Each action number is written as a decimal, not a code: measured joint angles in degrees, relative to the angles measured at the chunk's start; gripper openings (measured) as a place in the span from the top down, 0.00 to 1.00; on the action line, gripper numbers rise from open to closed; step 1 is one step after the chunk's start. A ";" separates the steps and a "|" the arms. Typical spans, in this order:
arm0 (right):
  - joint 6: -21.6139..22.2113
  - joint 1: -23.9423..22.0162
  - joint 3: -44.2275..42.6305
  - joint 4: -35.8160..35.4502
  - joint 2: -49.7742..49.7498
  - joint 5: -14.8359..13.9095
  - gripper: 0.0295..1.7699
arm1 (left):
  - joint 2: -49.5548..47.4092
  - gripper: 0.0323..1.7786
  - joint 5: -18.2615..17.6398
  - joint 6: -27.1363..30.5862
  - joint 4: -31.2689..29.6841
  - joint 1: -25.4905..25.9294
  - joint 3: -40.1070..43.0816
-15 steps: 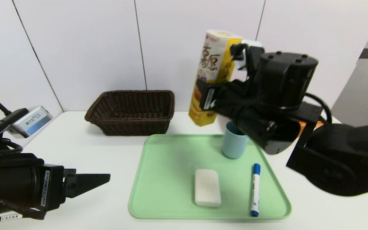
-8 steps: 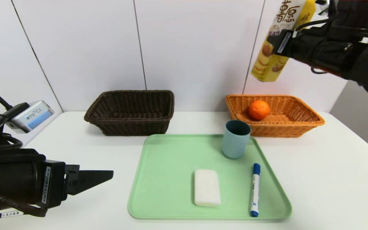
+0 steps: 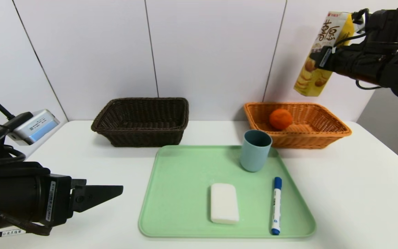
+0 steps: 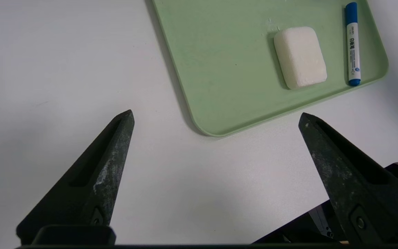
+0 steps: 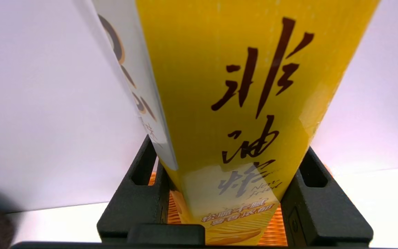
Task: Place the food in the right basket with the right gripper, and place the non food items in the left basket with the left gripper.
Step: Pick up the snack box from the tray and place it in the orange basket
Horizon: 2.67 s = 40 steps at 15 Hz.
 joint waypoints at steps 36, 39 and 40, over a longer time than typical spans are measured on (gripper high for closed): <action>2.17 -5.25 20.98 -26.69 11.24 -2.35 0.50 | 0.69 0.05 0.00 -0.06 0.13 -0.07 0.65; 2.23 -5.06 21.25 -29.31 11.26 -2.16 0.35 | 0.65 0.05 0.00 0.00 0.16 -0.07 0.65; 2.23 -4.90 21.44 -30.88 11.26 -2.16 0.31 | 0.65 0.05 0.02 0.02 0.13 -0.07 0.65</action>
